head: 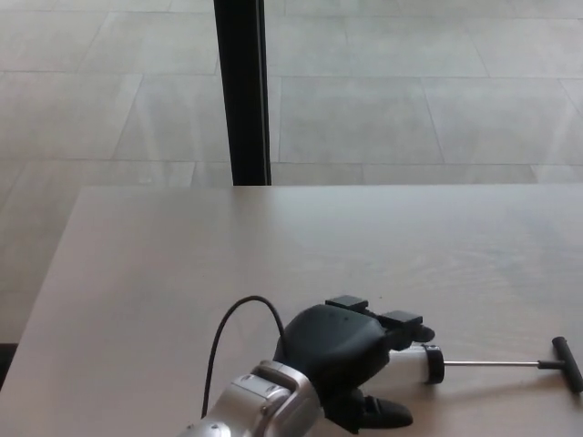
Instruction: The robot uses its left hand to lift the air pump kept on the middle of the desk and use the right hand to compress the handle
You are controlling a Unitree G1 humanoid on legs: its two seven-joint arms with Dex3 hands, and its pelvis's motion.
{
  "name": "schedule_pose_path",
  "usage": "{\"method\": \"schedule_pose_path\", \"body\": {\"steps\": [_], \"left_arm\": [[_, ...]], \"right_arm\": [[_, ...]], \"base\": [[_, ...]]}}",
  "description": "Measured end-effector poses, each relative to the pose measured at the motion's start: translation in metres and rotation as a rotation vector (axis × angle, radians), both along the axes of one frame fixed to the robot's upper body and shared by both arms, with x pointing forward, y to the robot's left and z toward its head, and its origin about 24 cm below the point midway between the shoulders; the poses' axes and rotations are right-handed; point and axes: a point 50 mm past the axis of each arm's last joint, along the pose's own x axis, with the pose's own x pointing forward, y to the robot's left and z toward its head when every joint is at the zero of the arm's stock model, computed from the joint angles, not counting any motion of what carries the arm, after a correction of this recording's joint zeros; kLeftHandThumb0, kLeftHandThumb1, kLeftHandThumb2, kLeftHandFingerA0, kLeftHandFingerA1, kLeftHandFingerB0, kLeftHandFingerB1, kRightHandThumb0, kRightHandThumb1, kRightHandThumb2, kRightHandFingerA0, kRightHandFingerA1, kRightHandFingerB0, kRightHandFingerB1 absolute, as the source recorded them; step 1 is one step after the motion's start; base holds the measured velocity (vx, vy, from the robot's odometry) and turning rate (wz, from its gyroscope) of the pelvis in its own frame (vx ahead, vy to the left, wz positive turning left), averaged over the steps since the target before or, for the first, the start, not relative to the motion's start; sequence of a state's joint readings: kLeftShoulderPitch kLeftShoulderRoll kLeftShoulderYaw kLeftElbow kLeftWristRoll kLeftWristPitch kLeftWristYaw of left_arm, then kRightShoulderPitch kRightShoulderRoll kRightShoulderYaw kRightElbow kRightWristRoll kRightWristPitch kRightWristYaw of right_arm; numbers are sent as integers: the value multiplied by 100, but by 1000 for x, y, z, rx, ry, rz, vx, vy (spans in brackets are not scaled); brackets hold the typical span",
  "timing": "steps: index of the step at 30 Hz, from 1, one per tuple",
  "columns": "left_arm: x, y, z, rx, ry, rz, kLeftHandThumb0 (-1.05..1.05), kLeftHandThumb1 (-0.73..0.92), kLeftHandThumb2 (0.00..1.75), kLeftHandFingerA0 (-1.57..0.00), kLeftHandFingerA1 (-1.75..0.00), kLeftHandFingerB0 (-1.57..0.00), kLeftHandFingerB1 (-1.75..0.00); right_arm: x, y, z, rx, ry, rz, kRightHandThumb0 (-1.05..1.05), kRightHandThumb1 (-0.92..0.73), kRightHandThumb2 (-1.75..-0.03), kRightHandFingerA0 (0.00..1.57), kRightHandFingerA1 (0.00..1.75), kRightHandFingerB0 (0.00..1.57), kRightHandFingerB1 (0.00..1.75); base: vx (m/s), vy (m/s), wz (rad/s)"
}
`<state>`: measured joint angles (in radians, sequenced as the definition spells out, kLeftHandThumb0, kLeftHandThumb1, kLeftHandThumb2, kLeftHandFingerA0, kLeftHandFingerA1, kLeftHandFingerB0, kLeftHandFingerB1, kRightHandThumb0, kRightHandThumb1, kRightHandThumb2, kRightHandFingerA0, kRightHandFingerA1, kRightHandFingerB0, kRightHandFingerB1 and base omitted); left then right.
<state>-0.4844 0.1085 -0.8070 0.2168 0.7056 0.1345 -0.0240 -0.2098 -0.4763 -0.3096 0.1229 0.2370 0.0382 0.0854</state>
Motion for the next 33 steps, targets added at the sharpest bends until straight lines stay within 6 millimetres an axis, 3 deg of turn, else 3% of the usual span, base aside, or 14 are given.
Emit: {"method": "schedule_pose_path", "body": {"steps": [4,5,6,7,8,12,13,14,26,27,28,29,31,33], "left_arm": [[0,-2,-11,64,29,44,-75,72,61,-15,-53,-23,-44],[0,-2,-13,77,33,51,-77,74,62,-12,-53,-22,-43],[0,-2,-16,96,36,59,-77,75,62,-9,-52,-21,-42],[0,-2,-17,107,35,64,-40,44,104,-4,-55,-1,-49],[0,-3,-18,121,34,69,-40,42,102,-6,-56,-1,-48],[-1,-5,-23,172,23,92,-40,42,102,-6,-57,0,-49],[-2,-5,-24,178,21,96,-39,41,101,-6,-57,-1,-49],[-2,-6,-25,187,15,104,-75,53,90,-3,-52,-17,-50],[-3,-8,-32,152,-19,214,-54,56,85,-14,-60,-29,-56],[-3,-8,-33,150,-21,220,-45,66,59,-30,-116,-42,-59],[-4,-8,-33,147,-24,227,-45,66,59,-30,-116,-42,-59],[-3,-8,-33,143,-29,234,-24,69,61,-61,-135,-43,-68],[-1,-3,-33,124,-31,283,-22,74,65,-71,-149,-46,-68],[3,6,-34,111,-37,341,-14,76,69,-83,-159,-41,-55]], "right_arm": [[1,0,-1,4,5,-2,-58,-66,-106,31,61,36,54],[1,0,-1,5,6,-2,-62,-83,-65,36,56,45,38],[1,0,-1,6,7,-3,-62,-83,-65,35,56,46,39],[1,0,-1,7,8,-3,-62,-68,-106,32,61,36,54],[1,0,-2,8,8,-3,-62,-83,-65,36,53,46,39],[1,-1,-2,10,12,-5,-62,-83,-65,37,55,46,39],[1,-1,-3,11,13,-6,-65,-68,-107,33,61,41,55],[1,-1,-3,11,13,-6,-62,-81,-64,38,56,48,39],[2,1,-8,29,20,-6,-63,-75,-63,41,54,54,42],[2,1,-8,31,20,-6,-63,-76,-63,41,52,53,42],[2,2,-9,34,21,-6,-63,-76,-63,41,52,53,42],[2,2,-10,37,21,-6,-63,-76,-63,40,52,53,42],[2,3,-11,42,22,-8,-64,-76,-63,39,52,53,42],[2,3,-11,39,23,-14,-63,-77,-63,40,52,54,41]], "base": [[0,0,0],[0,0,0],[0,0,0],[0,0,0],[0,0,0],[0,0,0],[0,0,0],[0,0,0],[0,0,0],[0,0,0],[0,0,0],[0,0,0],[0,0,0],[0,0,0]]}}
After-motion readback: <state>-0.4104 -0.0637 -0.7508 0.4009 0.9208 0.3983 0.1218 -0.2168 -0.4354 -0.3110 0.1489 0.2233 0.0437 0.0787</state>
